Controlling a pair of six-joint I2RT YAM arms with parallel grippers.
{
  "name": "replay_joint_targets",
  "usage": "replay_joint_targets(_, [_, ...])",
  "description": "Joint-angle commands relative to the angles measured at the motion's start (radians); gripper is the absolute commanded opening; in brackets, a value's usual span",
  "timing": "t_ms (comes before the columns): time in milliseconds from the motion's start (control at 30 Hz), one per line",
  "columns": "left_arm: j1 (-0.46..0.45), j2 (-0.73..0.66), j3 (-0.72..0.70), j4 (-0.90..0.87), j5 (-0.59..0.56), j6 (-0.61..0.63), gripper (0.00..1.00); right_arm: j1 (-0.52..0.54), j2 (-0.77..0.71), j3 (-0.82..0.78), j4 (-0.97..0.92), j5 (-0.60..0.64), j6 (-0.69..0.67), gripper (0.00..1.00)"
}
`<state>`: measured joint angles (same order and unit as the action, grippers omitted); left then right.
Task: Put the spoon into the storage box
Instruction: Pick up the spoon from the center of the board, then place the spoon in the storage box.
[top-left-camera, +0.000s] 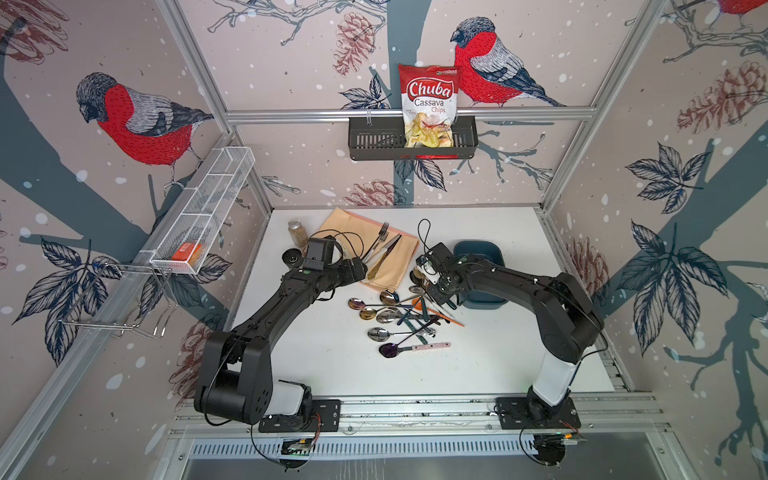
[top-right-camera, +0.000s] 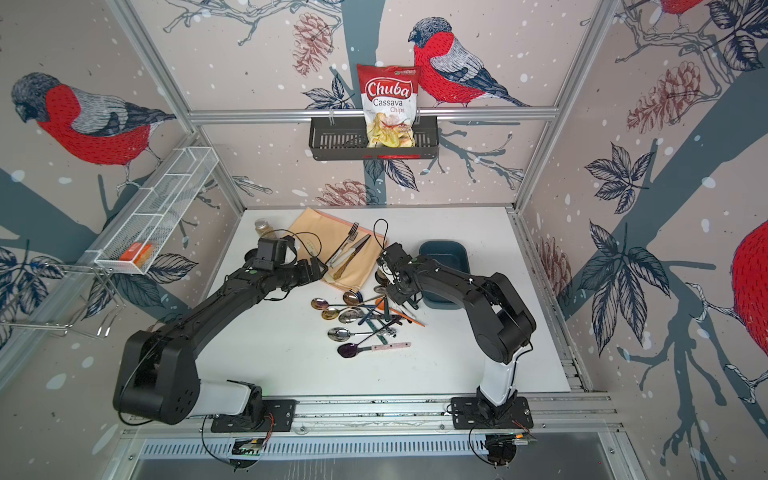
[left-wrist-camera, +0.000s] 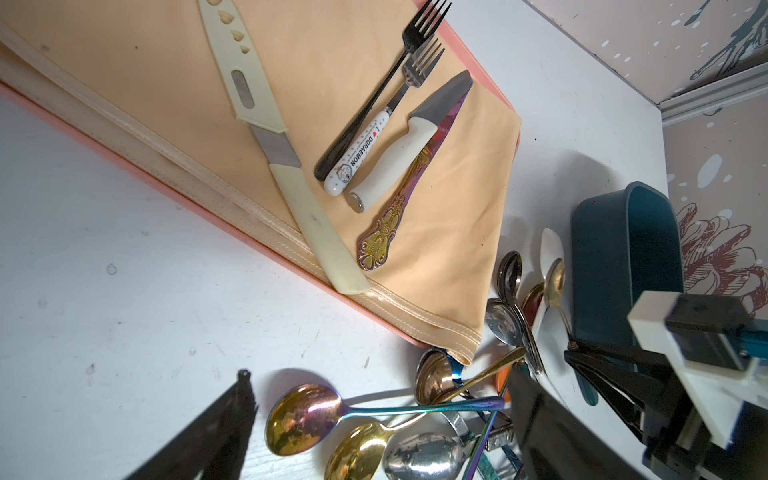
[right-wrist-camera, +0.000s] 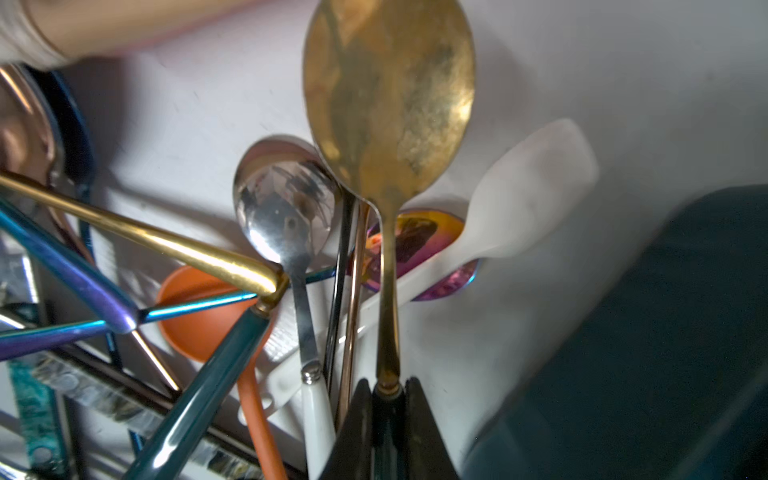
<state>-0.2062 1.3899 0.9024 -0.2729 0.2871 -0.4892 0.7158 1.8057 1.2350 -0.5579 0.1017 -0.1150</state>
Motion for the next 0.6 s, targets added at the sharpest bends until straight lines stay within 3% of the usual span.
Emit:
replay_joint_targets(0, [0.002,-0.002,0.008,-0.004,-0.002,0.024,0.96,0.002,-0.018,0.025,-0.017,0.018,0.021,0.07])
replay_joint_targets(300, [-0.008,-0.022,0.005,0.006,-0.035,0.059,0.96,-0.064,-0.051,0.162,-0.132,0.000,0.098,0.06])
replay_joint_targets(567, [-0.129,0.004,0.025,0.040,-0.119,0.130,0.96,-0.174,-0.094,0.203,-0.223,-0.025,0.227,0.07])
